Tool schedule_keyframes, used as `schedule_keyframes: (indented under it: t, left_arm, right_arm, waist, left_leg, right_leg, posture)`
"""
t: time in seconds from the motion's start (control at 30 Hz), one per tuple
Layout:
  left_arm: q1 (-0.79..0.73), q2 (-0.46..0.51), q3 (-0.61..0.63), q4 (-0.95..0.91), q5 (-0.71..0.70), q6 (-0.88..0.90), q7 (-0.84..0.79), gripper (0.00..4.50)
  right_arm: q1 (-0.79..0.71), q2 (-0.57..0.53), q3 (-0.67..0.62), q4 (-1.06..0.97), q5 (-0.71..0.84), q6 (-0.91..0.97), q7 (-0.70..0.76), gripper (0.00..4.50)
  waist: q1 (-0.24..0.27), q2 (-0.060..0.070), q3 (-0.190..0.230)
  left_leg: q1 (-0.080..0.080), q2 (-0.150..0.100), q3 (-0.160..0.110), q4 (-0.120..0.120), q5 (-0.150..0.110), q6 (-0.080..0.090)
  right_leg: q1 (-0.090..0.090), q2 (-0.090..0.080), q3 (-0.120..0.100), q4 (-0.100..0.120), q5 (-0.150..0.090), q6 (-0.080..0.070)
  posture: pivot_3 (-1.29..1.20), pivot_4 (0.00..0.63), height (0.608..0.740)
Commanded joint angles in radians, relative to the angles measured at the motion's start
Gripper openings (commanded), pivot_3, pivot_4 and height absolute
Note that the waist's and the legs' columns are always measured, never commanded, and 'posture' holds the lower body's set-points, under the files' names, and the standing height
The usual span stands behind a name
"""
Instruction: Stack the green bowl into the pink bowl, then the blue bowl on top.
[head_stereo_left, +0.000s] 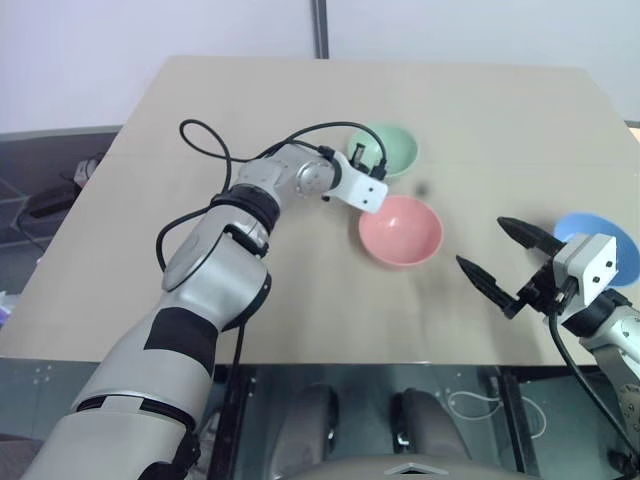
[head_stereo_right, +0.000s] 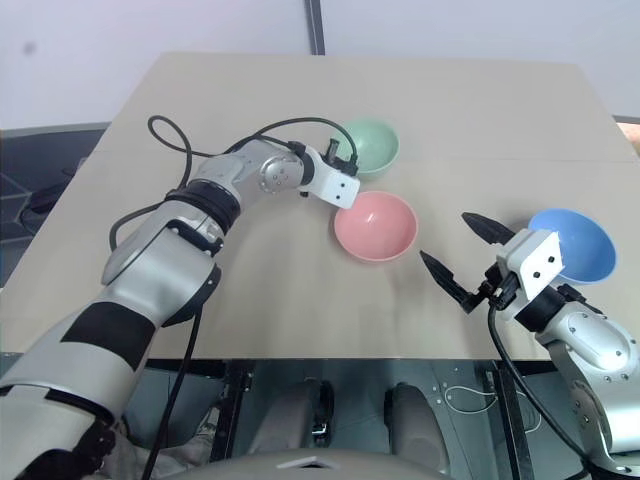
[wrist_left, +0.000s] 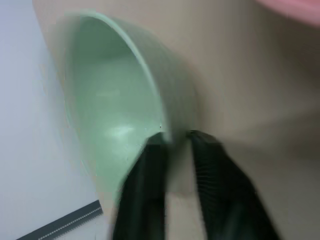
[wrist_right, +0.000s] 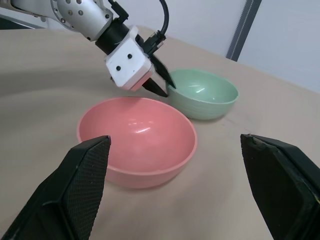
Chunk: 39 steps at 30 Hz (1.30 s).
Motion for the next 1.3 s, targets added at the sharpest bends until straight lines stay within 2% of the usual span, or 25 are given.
schedule_keyframes:
  t: [0.03, 0.13, 0.2, 0.23, 0.33, 0.4, 0.47, 0.6, 0.7, 0.77, 0.8, 0.9, 0.97, 1.03, 1.07, 1.17, 1.3]
  left_arm:
    - [-0.027, 0.01, 0.047, -0.025, -0.044, -0.039, -0.012, 0.09]
    - [-0.023, 0.037, 0.126, -0.083, -0.156, -0.101, -0.134, 0.09]
    - [-0.001, 0.048, 0.194, -0.169, -0.283, -0.141, -0.271, 0.09]
    - [0.032, 0.052, 0.23, -0.264, -0.394, -0.138, -0.384, 0.09]
    - [0.175, 0.097, 0.283, -0.662, -0.718, 0.037, -0.71, 0.09]
    - [0.251, 0.16, 0.277, -0.846, -0.809, 0.113, -0.833, 0.09]
    - [0.307, 0.206, 0.275, -0.946, -0.83, 0.16, -0.887, 0.09]
    - [0.365, 0.232, 0.253, -0.962, -0.762, 0.149, -0.895, 0.09]
    - [0.384, 0.24, 0.257, -0.987, -0.758, 0.153, -0.909, 0.93]
    - [0.392, 0.239, 0.278, -1.016, -0.766, 0.175, -0.89, 1.71]
    - [0.399, 0.248, 0.292, -1.04, -0.782, 0.196, -0.892, 2.25]
    - [0.43, 0.293, 0.34, -1.127, -0.849, 0.333, -0.915, 2.25]
    - [0.459, 0.322, 0.392, -1.194, -0.949, 0.491, -0.925, 2.25]
    - [0.508, 0.339, 0.463, -1.257, -1.016, 0.613, -0.869, 2.25]
    - [0.537, 0.332, 0.5, -1.287, -1.047, 0.661, -0.826, 2.25]
    - [0.665, 0.272, 0.638, -1.33, -1.231, 0.777, -0.74, 2.25]
    - [0.791, 0.292, 0.692, -1.386, -1.357, 0.86, -0.792, 2.25]
  right_arm:
    - [-0.026, -0.003, -0.018, -0.01, -0.006, -0.03, -0.001, 4.5]
    - [-0.039, -0.004, -0.023, 0.005, -0.006, -0.032, 0.004, 4.5]
    - [-0.03, -0.003, -0.039, 0.007, -0.003, -0.033, 0.004, 4.5]
    - [-0.018, -0.002, -0.052, 0.004, -0.001, -0.033, 0.002, 4.5]
    - [0.032, 0.001, -0.092, -0.011, 0.001, -0.037, -0.003, 4.5]
    - [0.063, 0.004, -0.111, -0.022, 0.001, -0.04, -0.003, 4.5]
    - [0.095, 0.009, -0.128, -0.037, 0.002, -0.043, -0.006, 4.5]
    - [0.117, 0.02, -0.134, -0.045, -0.005, -0.045, -0.02, 4.5]
    - [0.119, 0.023, -0.13, -0.045, -0.006, -0.041, -0.025, 4.5]
    - [0.12, 0.021, -0.13, -0.033, -0.013, -0.037, -0.028, 4.5]
    - [0.117, 0.02, -0.128, -0.023, -0.021, -0.034, -0.032, 4.5]
    - [0.087, 0.016, -0.119, 0.009, -0.058, 0.0, -0.074, 4.5]
    - [0.064, 0.009, -0.119, 0.027, -0.09, 0.033, -0.11, 4.5]
    - [0.047, -0.028, -0.101, 0.041, -0.217, 0.089, -0.184, 4.5]
    - [0.043, -0.049, -0.092, 0.053, -0.279, 0.117, -0.217, 4.5]
    - [0.006, -0.082, -0.084, 0.133, -0.32, 0.258, -0.258, 4.5]
    - [-0.063, -0.105, -0.068, 0.26, -0.33, 0.367, -0.241, 4.5]
  waist:
    - [0.0, 0.0, 0.0]
    - [0.0, 0.0, 0.0]
    - [0.0, 0.0, 0.0]
    - [0.0, 0.0, 0.0]
    - [0.002, 0.001, 0.0]
    - [-0.002, 0.001, 0.0]
    - [-0.008, 0.001, 0.0]
    - [-0.01, 0.003, -0.002]
    - [-0.009, 0.003, -0.002]
    - [-0.007, 0.003, -0.002]
    - [-0.005, 0.003, -0.002]
    - [-0.005, 0.003, -0.002]
    - [-0.014, 0.003, -0.002]
    - [-0.019, 0.004, -0.002]
    - [-0.019, 0.004, -0.002]
    - [-0.012, 0.004, -0.003]
    - [-0.021, 0.007, -0.004]
  left_leg:
    - [0.0, 0.0, 0.0, 0.0, 0.0, 0.0]
    - [0.0, 0.0, 0.0, 0.0, 0.0, -0.001]
    - [0.0, 0.0, 0.0, 0.0, 0.001, -0.002]
    - [0.0, 0.0, 0.0, 0.0, 0.001, -0.002]
    - [0.0, 0.001, 0.001, 0.0, 0.003, -0.004]
    - [0.0, 0.001, 0.001, 0.001, 0.003, -0.004]
    - [0.001, 0.001, 0.002, 0.0, 0.003, -0.005]
    - [0.007, 0.002, 0.001, 0.001, 0.0, 0.0]
    - [0.007, 0.002, 0.001, 0.003, 0.0, 0.0]
    - [0.006, 0.001, 0.0, 0.004, 0.0, 0.0]
    - [0.006, 0.001, 0.0, 0.004, 0.0, 0.0]
    - [0.006, 0.002, 0.0, 0.004, 0.0, 0.0]
    - [0.006, 0.002, 0.0, 0.003, 0.0, -0.001]
    - [0.005, 0.002, 0.0, 0.003, 0.001, -0.001]
    - [0.005, 0.003, 0.0, 0.003, 0.001, -0.001]
    - [0.006, 0.002, 0.0, 0.003, 0.001, -0.002]
    - [0.006, 0.002, 0.0, 0.004, 0.001, -0.002]
  right_leg:
    - [0.0, 0.0, 0.0, 0.0, 0.0, 0.0]
    - [0.0, 0.0, 0.0, 0.0, 0.0, 0.0]
    - [0.0, 0.0, 0.0, 0.0, 0.0, 0.0]
    - [0.0, 0.0, 0.0, 0.0, 0.0, 0.0]
    - [0.0, -0.002, 0.0, 0.0, 0.0, 0.0]
    - [0.0, -0.002, 0.001, 0.0, 0.0, 0.0]
    - [0.0, -0.002, 0.002, 0.002, 0.0, 0.0]
    - [0.005, 0.001, 0.002, 0.003, 0.0, 0.0]
    - [0.006, 0.001, 0.002, 0.003, 0.0, 0.0]
    - [0.006, 0.001, 0.001, 0.003, 0.0, 0.0]
    - [0.006, 0.001, 0.001, 0.003, 0.0, 0.0]
    - [0.006, 0.001, 0.001, 0.002, 0.0, 0.0]
    - [0.006, 0.001, 0.001, 0.002, 0.0, 0.0]
    - [0.005, 0.001, 0.001, 0.002, 0.0, 0.0]
    - [0.005, 0.001, 0.001, 0.002, 0.0, 0.0]
    - [0.006, 0.0, 0.001, 0.003, 0.0, 0.0]
    - [0.006, 0.0, 0.001, 0.003, 0.0, 0.0]
  posture:
    - [0.0, 0.15, 0.74]
    - [0.0, 0.15, 0.74]
    - [0.0, 0.15, 0.74]
    - [0.0, 0.15, 0.74]
    - [0.0, 0.15, 0.74]
    - [0.0, 0.15, 0.74]
    - [0.0, 0.15, 0.74]
    - [0.0, 0.15, 0.74]
    - [0.0, 0.15, 0.74]
    - [0.0, 0.15, 0.74]
    - [0.0, 0.15, 0.74]
    - [0.0, 0.15, 0.74]
    - [0.0, 0.15, 0.74]
    - [0.0, 0.15, 0.74]
    - [0.0, 0.15, 0.74]
    - [0.0, 0.15, 0.74]
    - [0.0, 0.15, 0.74]
